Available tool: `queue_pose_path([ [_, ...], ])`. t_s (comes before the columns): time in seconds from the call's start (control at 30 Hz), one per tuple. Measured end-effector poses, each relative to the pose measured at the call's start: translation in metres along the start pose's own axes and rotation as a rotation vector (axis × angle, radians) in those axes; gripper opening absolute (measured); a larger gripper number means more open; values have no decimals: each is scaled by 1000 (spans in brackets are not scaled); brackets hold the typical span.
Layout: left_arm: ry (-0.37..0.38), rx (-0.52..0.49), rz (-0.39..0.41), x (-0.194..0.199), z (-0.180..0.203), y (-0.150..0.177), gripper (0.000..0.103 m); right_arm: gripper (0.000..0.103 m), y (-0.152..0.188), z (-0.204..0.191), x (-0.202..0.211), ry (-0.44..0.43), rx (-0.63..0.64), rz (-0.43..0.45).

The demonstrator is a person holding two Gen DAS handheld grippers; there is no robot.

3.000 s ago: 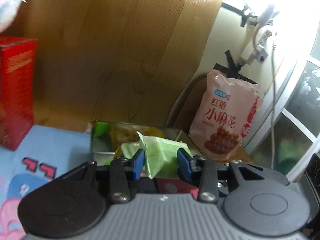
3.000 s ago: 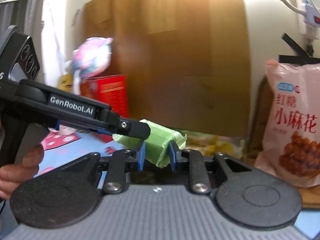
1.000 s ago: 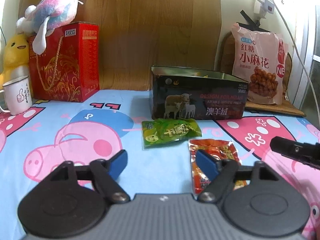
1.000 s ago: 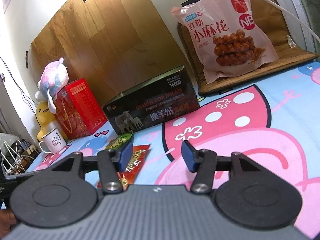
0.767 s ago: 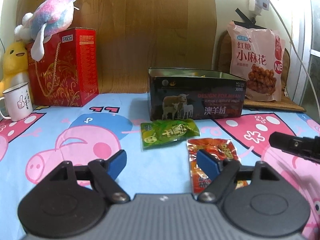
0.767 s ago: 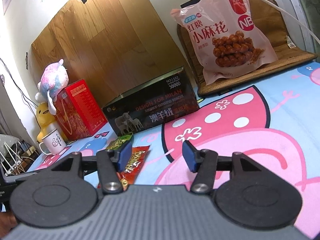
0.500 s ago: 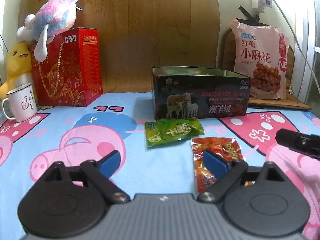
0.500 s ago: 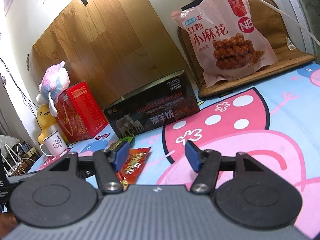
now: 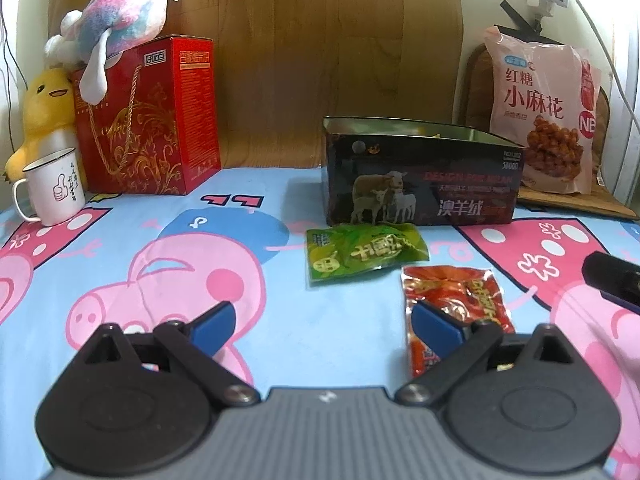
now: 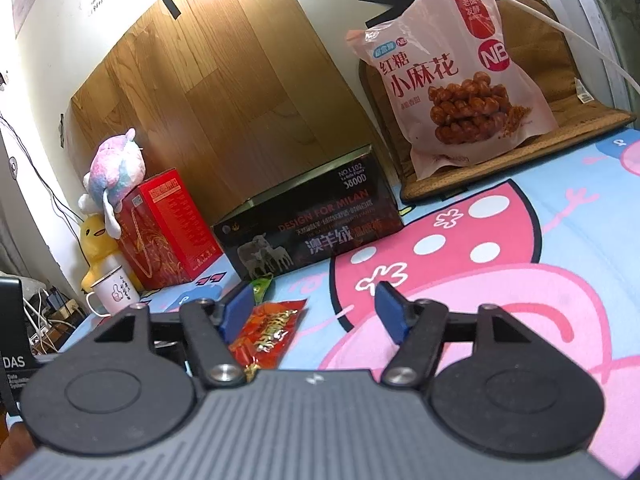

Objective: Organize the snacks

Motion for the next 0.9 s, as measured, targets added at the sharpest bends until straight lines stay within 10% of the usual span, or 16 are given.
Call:
queue_pose_path([
  [0.67, 40, -20, 28, 4, 3, 0, 100, 70, 0, 0, 0, -15, 4, -5],
  [0.9, 51, 109, 99, 15, -30, -2, 100, 69, -1, -4, -20, -48, 30, -142],
])
Point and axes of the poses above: each gripper's, at about its wrist camera, not at the fingertips, and x roughly against the way its jaws point, z to its right, y to its underside, the point moved 3 cm from there along -x, roughly the way its jaws point, and after that the axes turned 5 degrees about -x, right-handed, at the moved point
